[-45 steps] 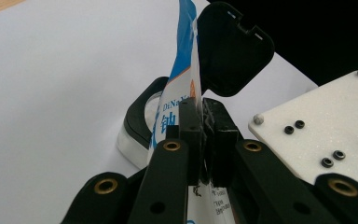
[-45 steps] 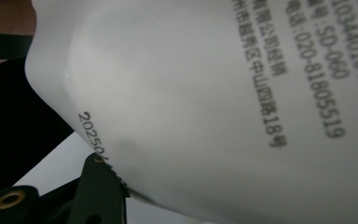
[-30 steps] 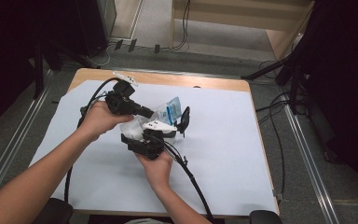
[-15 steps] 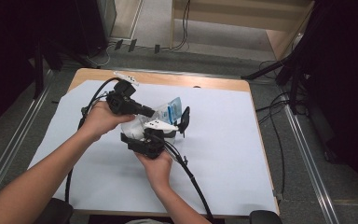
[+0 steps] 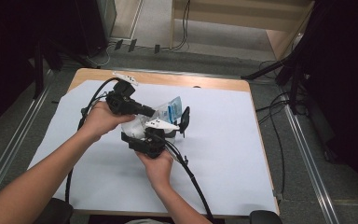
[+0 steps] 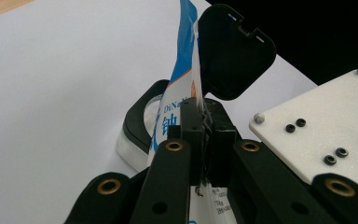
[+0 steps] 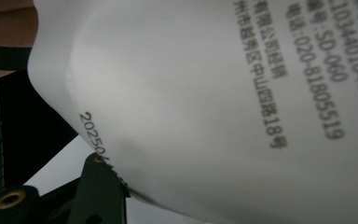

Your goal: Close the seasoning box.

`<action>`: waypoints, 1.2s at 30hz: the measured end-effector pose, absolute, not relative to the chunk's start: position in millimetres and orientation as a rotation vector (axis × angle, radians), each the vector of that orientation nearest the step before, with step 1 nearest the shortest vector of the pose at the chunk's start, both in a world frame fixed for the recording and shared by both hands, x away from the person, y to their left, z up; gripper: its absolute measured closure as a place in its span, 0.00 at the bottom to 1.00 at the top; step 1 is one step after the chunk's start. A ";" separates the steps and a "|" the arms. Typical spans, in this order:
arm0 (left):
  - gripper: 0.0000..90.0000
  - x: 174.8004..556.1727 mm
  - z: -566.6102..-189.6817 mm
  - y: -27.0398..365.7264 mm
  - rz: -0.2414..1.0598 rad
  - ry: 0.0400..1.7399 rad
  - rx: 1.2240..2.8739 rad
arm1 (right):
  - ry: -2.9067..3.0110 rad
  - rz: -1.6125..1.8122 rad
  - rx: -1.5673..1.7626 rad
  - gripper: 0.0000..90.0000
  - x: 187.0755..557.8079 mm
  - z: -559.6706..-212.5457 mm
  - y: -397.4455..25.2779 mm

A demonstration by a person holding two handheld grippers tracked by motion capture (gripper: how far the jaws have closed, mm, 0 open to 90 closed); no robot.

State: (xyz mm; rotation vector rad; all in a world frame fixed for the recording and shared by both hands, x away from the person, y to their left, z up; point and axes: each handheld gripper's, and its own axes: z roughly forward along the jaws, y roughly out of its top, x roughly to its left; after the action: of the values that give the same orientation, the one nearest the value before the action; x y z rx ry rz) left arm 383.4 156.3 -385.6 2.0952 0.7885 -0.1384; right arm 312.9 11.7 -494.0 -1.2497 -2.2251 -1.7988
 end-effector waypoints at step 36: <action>0.99 383.7 -381.8 156.8 -0.128 0.782 2.100 | -2.210 -1.822 -1.211 0.57 314.0 -491.7 11.3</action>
State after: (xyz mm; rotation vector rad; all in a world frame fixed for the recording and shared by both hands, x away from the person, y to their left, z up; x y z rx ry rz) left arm 383.7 156.8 -381.8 2.0999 0.7818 -0.1283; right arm 314.0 11.3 -491.7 -1.2107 -2.2100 -1.8219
